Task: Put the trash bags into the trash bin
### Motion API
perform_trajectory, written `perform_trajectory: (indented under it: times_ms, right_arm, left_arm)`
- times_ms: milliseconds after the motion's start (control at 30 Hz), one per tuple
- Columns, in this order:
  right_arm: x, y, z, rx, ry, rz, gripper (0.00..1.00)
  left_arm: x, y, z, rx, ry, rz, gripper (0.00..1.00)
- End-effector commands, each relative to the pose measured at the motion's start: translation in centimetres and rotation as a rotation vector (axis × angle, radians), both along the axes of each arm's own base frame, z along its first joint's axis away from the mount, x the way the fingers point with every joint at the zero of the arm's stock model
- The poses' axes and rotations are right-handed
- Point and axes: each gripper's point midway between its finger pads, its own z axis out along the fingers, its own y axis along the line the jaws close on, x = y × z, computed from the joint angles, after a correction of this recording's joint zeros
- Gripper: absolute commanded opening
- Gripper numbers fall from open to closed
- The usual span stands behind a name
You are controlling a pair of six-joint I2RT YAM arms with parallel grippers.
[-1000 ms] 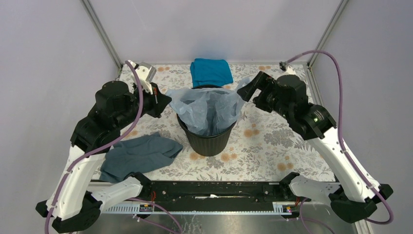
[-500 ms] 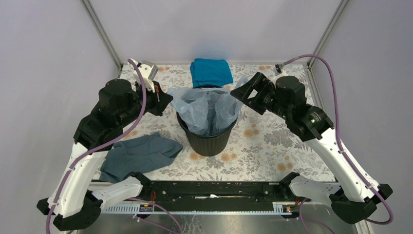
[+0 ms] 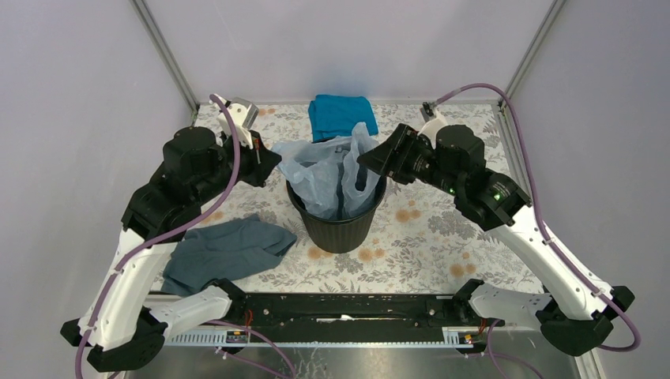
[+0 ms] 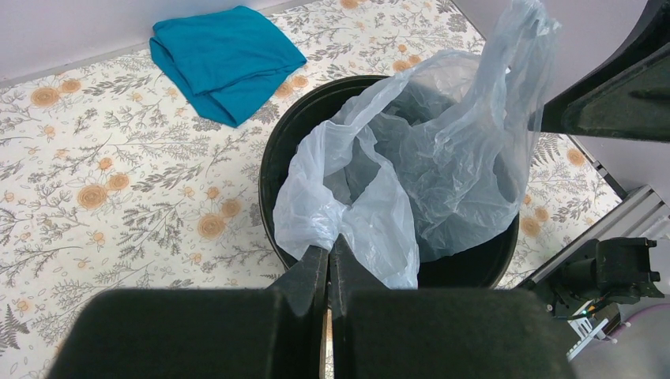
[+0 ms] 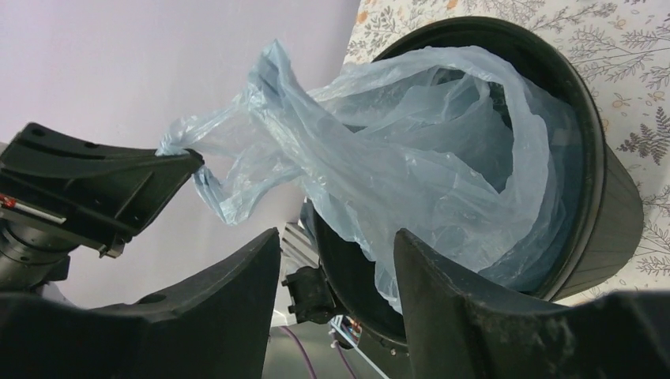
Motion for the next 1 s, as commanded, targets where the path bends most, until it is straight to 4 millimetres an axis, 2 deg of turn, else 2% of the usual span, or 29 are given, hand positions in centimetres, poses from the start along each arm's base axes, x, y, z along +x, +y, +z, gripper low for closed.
perform_trajectory:
  times_ms: [0,133,233,333,433,500,567,633,700,867,967]
  right_arm:
    - [-0.7,0.8,2.3,0.005,-0.111,0.058,0.63]
    - [-2.0,1.0,2.1,-0.002,-0.137,0.122,0.76]
    - [-3.9,2.3,2.1,0.021,-0.162,0.223,0.81]
    - [-5.4,3.6,1.7,0.027,-0.185,0.289,0.82]
    - [-5.3,3.9,1.5,0.009,-0.182,0.288,0.79]
    - [-4.7,3.4,1.3,-0.036,-0.2,0.259,0.79]
    - [-3.3,1.5,0.8,-0.133,-0.23,0.163,0.82]
    - [-2.7,-0.7,0.2,-0.231,-0.264,0.093,0.9]
    - [-3.4,-1.2,0.3,-0.254,-0.306,0.124,0.97]
    - [-7.8,1.8,1.6,-0.092,-0.315,0.394,0.97]
    - [-8.6,3.5,2.6,0.053,-0.296,0.442,0.97]
  left_arm:
    - [0.4,0.1,1.8,-0.031,-0.054,0.012,0.0]
    - [0.4,0.0,1.7,-0.029,-0.052,0.012,0.0]
    - [0.5,0.0,1.6,-0.026,-0.05,0.014,0.0]
    - [0.6,0.0,1.6,-0.025,-0.05,0.015,0.0]
    - [0.5,0.0,1.6,-0.025,-0.049,0.015,0.0]
    - [0.4,0.1,1.6,-0.027,-0.05,0.014,0.0]
    - [0.3,0.3,1.6,-0.026,-0.05,0.02,0.0]
    - [0.3,0.4,1.7,-0.024,-0.051,0.025,0.0]
    - [0.3,0.4,1.7,-0.024,-0.052,0.028,0.0]
    - [0.6,0.5,1.9,-0.028,-0.054,0.041,0.0]
    - [0.7,0.3,1.9,-0.031,-0.047,0.04,0.0]
